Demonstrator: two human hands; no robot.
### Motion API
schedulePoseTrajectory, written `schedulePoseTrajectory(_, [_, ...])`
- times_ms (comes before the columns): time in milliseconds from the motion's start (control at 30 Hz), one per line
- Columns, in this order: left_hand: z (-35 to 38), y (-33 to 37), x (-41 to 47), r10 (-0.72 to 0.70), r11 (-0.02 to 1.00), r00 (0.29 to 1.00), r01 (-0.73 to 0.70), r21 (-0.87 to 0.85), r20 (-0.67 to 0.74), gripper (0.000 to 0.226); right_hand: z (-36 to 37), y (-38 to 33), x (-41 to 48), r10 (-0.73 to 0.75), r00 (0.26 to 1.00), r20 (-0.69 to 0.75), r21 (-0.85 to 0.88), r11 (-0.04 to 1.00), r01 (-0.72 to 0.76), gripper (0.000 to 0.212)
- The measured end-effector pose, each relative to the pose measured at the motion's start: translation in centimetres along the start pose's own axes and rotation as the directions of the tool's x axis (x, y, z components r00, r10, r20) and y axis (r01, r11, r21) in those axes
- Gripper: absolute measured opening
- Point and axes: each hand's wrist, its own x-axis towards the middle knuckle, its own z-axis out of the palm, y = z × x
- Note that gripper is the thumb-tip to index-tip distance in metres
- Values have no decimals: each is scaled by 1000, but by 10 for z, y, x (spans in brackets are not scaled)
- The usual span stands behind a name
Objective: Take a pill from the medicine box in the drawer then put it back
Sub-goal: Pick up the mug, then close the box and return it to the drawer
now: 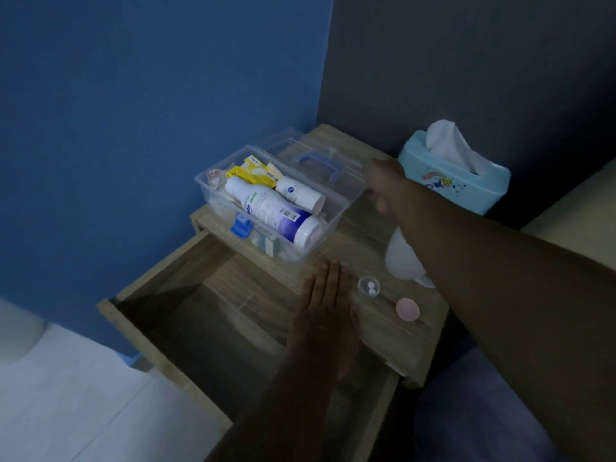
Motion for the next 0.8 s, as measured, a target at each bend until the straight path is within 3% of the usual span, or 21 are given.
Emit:
schedulePoseTrajectory(100, [0,0,0,-3,1000,1000,3,6,5,64,-5,-4,-2,-39,997,-72,86,995,45,42])
schedulePoseTrajectory(300, [-8,-8,2,64,998,997,-63,-19,49,64,-18,-24,-22,-238,937,-254,-4,969,245,40])
schedulePoseTrajectory(433, [-22,-29,-7,151,985,988,-147,-95,38,62,-23,-26,-44,-397,881,-256,-80,917,390,29])
schedulePoseTrajectory(633, [-48,-73,-38,48,976,992,-71,-207,-115,48,-15,-9,-92,-640,745,-190,-85,766,637,35])
schedulePoseTrajectory(733, [-61,-88,-38,-200,925,966,130,-357,-167,31,-6,10,-117,-815,573,-86,-268,573,775,41])
schedulePoseTrajectory(800, [-67,-96,-31,-441,792,888,319,-520,-128,19,1,23,-131,-856,516,-22,-307,497,812,42])
